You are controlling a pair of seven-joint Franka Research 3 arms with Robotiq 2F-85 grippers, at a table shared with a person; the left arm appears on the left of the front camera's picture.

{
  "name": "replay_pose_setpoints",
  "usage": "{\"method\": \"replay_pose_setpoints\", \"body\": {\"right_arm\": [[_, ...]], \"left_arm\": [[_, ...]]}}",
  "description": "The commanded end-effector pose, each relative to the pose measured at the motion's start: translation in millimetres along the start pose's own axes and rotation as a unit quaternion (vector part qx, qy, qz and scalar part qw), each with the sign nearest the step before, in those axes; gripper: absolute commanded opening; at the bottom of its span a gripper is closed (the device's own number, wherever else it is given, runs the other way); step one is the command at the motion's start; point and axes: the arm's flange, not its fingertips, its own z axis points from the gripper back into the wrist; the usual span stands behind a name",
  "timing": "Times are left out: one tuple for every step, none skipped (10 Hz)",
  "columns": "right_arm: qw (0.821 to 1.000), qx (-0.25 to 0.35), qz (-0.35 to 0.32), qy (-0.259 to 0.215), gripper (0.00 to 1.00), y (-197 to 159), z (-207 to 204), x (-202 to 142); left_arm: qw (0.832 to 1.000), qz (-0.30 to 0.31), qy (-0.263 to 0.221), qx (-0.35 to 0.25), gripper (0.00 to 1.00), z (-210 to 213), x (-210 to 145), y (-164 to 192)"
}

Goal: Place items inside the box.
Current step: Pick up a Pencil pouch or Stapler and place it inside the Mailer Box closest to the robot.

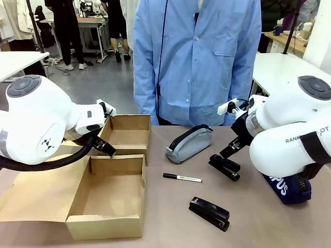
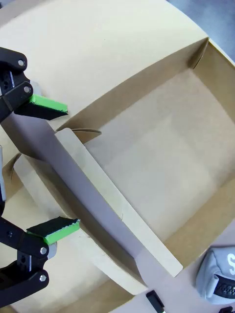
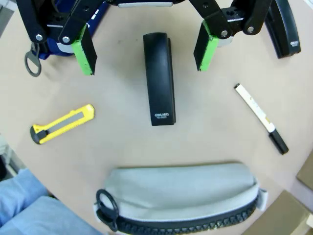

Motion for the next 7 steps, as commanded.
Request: {"method": "replay_pose_setpoints", "body": {"right_arm": [[1.0,0.0,0.0,0.0,1.0,0.0,0.0,0.0],[1.0,0.015,0.002,0.024,1.0,0.1,20.1,12.0],[0.998,0.04,-0.026,0.04,1.0,-4.4,58.2,27.8],[0.996,0.033,-0.078,0.039,1.0,-7.0,104.7,42.2],[0.991,0.05,-0.12,0.027,1.0,-9.6,151.8,46.7],[0.983,0.079,-0.167,0.023,1.0,-17.2,197.4,37.8],[0.97,0.088,-0.225,0.008,1.0,-35.6,231.7,17.2]], "left_arm": [[1.0,0.0,0.0,0.0,1.0,0.0,0.0,0.0],[0.999,-0.023,0.002,-0.027,1.0,27.9,10.4,-9.5],[1.0,0.004,0.015,-0.025,1.0,65.5,34.4,-26.7],[0.998,0.058,0.017,-0.008,1.0,109.3,54.8,-37.4],[0.996,0.089,-0.005,-0.014,1.0,152.3,66.5,-44.1],[0.993,0.093,-0.014,-0.07,1.0,195.7,62.2,-41.8],[0.98,0.118,-0.004,-0.159,1.0,231.6,49.8,-24.8]]}}
